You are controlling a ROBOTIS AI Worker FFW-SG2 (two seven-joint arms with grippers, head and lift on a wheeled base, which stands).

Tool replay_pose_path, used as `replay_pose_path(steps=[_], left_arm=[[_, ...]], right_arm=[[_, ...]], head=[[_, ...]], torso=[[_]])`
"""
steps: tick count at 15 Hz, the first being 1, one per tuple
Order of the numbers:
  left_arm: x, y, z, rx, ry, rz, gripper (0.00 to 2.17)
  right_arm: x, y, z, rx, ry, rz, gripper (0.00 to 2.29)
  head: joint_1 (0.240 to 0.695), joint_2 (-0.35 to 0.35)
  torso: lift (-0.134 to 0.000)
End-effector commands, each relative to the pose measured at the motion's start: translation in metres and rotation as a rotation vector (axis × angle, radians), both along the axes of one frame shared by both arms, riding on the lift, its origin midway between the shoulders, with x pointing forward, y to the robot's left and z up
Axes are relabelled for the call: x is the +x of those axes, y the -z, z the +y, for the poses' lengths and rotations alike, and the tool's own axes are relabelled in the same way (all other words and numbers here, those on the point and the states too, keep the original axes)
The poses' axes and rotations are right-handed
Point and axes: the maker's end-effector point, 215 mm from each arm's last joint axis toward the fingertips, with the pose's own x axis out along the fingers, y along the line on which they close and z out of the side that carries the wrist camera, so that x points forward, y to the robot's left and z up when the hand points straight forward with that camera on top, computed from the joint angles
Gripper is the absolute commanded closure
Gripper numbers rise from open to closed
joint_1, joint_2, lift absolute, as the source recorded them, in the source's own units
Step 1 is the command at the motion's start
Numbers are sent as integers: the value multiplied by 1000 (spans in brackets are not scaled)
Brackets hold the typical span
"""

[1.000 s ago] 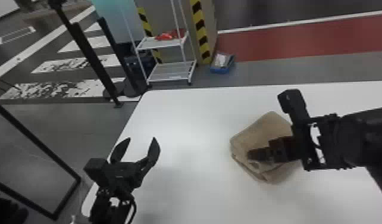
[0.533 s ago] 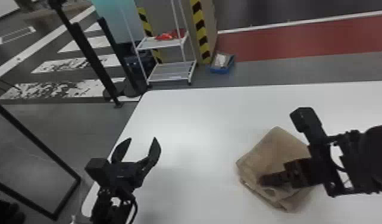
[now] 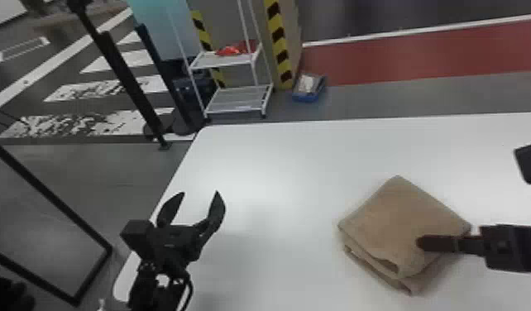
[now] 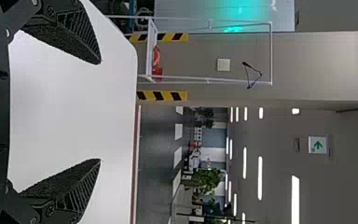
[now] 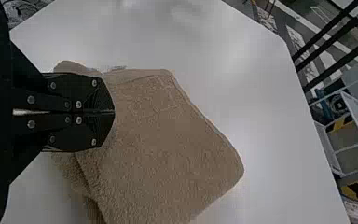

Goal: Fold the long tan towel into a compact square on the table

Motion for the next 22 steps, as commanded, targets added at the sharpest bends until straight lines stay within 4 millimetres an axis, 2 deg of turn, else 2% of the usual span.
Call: replay_pose_path(steps=[1, 4, 6, 7, 9, 11, 14, 18, 20, 22], left_arm=[[1, -1, -3, -2, 4, -2, 147], [2, 0, -6, -3, 10, -1, 147], [2, 1, -6, -5, 11, 0, 147], [3, 0, -7, -6, 12, -2, 147], [3, 1, -10, -7, 16, 0, 147], [2, 2, -9, -6, 16, 3, 147], [2, 1, -7, -2, 14, 2, 147], [1, 0, -7, 0, 17, 0, 147], [1, 0, -5, 5, 17, 2, 147], [1, -1, -5, 11, 22, 2, 147]], right_arm=[[0, -4, -47, -15, 86, -23, 2108], [5, -14, -90, -6, 174, -43, 2108], [15, -21, -109, -31, 200, -65, 2108], [20, -16, -113, -52, 203, -58, 2108], [25, 0, -100, -76, 176, -20, 2108], [41, 4, -89, -108, 160, -13, 2108], [49, 20, -70, -139, 123, 30, 2108], [44, 46, -35, -163, 70, 97, 2108], [42, 49, -17, -144, 59, 116, 2108], [65, 40, -8, -129, 75, 57, 2108]], head=[[695, 350], [695, 336], [695, 308], [695, 281], [695, 261], [695, 257], [695, 273], [695, 297], [695, 322], [695, 339]], torso=[[-123], [-123], [-123], [-123], [-123], [-123], [-123], [-123], [-123], [-123]])
